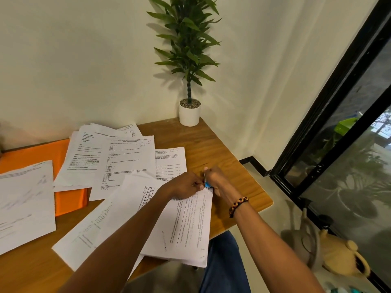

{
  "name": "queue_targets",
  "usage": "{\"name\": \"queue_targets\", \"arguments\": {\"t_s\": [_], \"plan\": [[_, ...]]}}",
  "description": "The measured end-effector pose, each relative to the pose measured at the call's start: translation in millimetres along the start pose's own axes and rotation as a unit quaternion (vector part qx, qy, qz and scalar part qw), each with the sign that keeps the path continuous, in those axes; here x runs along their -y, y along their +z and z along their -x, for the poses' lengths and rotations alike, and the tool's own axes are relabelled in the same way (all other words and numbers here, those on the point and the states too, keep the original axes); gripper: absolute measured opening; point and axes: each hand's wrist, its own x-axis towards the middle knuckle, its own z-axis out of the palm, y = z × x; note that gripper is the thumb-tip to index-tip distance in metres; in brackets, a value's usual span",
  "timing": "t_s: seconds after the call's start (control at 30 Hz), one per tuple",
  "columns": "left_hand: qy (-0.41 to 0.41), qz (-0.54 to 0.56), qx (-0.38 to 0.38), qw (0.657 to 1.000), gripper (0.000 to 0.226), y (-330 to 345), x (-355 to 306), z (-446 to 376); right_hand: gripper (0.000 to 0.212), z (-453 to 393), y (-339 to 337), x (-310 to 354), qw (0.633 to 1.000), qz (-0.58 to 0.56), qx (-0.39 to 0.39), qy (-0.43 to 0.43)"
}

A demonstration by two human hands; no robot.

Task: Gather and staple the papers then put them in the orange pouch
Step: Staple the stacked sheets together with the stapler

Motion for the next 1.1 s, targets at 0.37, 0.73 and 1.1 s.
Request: {"name": "queue_targets", "arguments": {"t_s": [0.37, 0.73, 1.1], "plan": [[0.003, 0.006, 0.02, 1.0, 0.02, -2, -11, -1, 0.02, 0, -8, -1, 0.987, 0.157, -0.014, -0.009], [-0.02, 0.006, 0.028, 0.999, 0.029, -2, -16, 0, 0.012, 6, -9, 0, 0.969, 0.246, -0.005, -0.024], [-0.022, 0.012, 0.035, 0.999, 0.027, -5, -14, 1, 0.027, 4, -8, -6, 0.967, 0.249, -0.02, -0.056]]}}
